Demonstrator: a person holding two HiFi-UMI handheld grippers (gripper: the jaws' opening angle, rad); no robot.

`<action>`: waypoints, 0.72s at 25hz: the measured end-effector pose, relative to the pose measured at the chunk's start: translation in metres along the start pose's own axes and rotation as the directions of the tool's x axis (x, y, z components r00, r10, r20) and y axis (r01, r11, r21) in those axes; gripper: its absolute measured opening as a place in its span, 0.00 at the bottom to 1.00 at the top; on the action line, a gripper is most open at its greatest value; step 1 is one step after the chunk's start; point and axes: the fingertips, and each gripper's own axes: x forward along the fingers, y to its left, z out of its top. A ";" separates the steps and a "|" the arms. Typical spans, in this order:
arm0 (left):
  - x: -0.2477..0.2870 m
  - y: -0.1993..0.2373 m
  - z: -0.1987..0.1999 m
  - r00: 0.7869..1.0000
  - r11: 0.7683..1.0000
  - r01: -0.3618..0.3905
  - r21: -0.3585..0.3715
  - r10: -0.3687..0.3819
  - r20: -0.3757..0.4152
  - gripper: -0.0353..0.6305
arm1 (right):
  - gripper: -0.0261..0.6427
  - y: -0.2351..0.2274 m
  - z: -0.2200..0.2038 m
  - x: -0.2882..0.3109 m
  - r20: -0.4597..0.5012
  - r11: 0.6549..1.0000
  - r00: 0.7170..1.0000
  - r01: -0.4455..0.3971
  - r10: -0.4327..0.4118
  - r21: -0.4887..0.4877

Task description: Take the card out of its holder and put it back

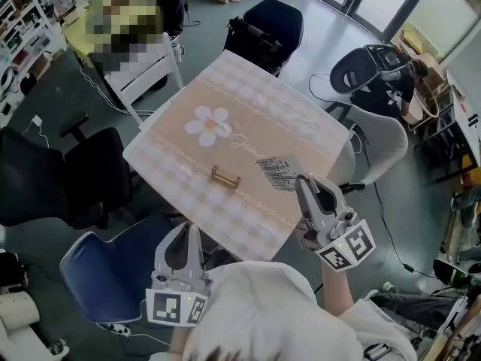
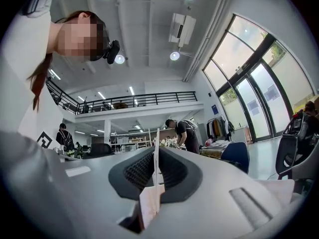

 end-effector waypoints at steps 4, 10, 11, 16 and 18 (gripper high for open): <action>-0.006 -0.014 0.002 1.000 1.000 0.010 0.012 -0.010 0.018 0.05 | 0.07 0.008 0.006 -0.037 0.022 1.000 0.999 0.027 -0.027 -0.001; -0.009 -0.009 0.006 0.999 0.999 0.035 0.024 -0.036 0.034 0.05 | 0.07 0.018 -0.005 -0.055 0.011 0.996 0.996 0.083 -0.084 0.017; -0.009 -0.008 0.006 0.999 0.999 0.037 0.023 -0.038 0.033 0.05 | 0.07 0.020 -0.007 -0.057 0.009 0.995 0.995 0.097 -0.097 0.026; -0.013 -0.013 0.000 0.999 0.999 0.050 0.020 -0.050 0.020 0.05 | 0.07 0.027 -0.015 -0.068 0.009 0.988 0.989 0.145 -0.146 0.055; -0.015 -0.014 -0.001 0.998 0.998 0.058 0.022 -0.058 0.019 0.05 | 0.07 0.033 -0.017 -0.068 -0.003 0.990 0.991 0.137 -0.137 0.041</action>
